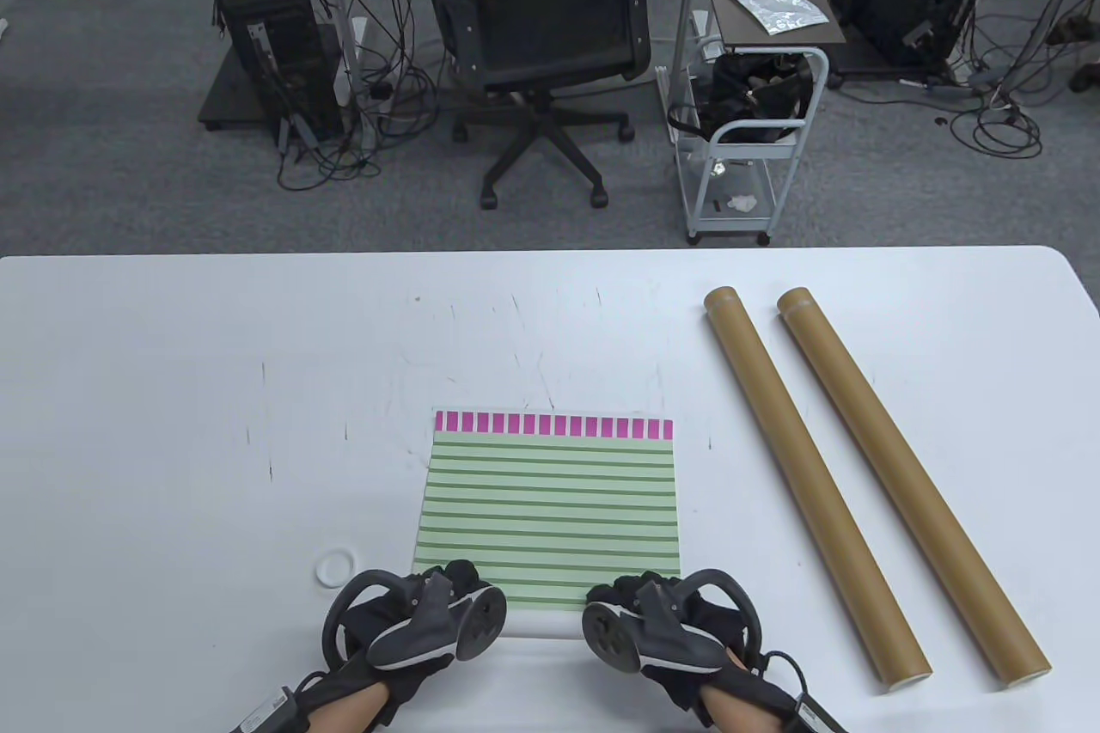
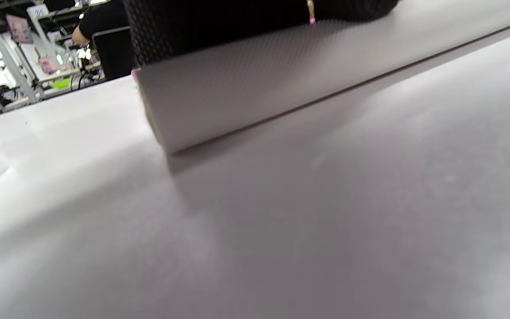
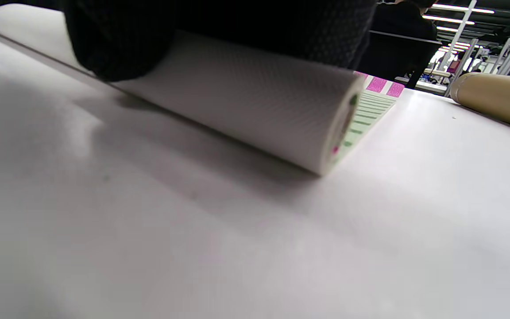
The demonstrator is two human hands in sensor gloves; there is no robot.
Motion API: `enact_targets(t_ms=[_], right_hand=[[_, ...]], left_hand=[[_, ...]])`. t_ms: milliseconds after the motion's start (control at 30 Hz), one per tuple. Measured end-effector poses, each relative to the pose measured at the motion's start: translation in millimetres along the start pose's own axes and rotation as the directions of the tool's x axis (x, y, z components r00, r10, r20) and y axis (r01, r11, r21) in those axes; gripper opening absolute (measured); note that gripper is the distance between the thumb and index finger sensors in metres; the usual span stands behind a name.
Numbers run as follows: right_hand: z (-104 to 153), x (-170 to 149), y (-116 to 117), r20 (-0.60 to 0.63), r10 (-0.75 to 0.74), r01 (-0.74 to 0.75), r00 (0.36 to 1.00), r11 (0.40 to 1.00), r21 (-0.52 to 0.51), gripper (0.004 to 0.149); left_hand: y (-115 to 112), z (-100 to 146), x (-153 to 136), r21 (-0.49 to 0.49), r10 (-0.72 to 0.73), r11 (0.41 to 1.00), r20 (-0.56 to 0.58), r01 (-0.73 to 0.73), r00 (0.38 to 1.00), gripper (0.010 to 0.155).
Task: Roll up mouse pads and store in mailing tubes
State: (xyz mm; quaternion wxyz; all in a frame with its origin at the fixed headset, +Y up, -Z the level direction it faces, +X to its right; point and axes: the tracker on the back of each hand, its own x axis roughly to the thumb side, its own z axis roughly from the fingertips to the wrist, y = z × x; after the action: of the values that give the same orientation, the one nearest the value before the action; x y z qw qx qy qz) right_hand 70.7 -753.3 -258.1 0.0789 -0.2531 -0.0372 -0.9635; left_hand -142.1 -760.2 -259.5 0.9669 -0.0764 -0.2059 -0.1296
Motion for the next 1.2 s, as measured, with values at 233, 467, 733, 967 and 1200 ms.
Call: enact_targets(t_ms=[233,467,733,967,1200], right_hand=[[-1.7,-9.8,0.3,0.002,-0.086,0.086,0.996,0.992,0.092,0.05],[-0.7,-11.9,2.0,-0.008,-0.109,0.109,0.994,0.989,0.1,0.048],[7.8,-0.4,1.1,-0.024,-0.02,0.022,1.0,0.995,0.098,0.05],[9.6,5.2,2.6,0.002,0.034,-0.034,0.999,0.995,0.089,0.059],[4.3,1.5,5.8,-0.003,0.016,-0.016,1.0,0.998,0.064,0.054]], left_hand=[[2.0,5.3,-3.4,-0.052,0.088,0.995,0.069,-0.084,0.994,0.043],[2.2,3.6,-1.3,-0.063,0.078,0.995,0.053,-0.075,0.996,0.043],[-0.8,-4.2,0.7,-0.114,0.059,0.992,-0.001,-0.058,0.998,0.044],[-0.8,-2.3,1.0,-0.105,0.034,0.994,-0.01,-0.035,0.999,0.044],[-1.7,4.4,11.5,-0.039,-0.06,0.997,0.034,0.061,0.998,0.046]])
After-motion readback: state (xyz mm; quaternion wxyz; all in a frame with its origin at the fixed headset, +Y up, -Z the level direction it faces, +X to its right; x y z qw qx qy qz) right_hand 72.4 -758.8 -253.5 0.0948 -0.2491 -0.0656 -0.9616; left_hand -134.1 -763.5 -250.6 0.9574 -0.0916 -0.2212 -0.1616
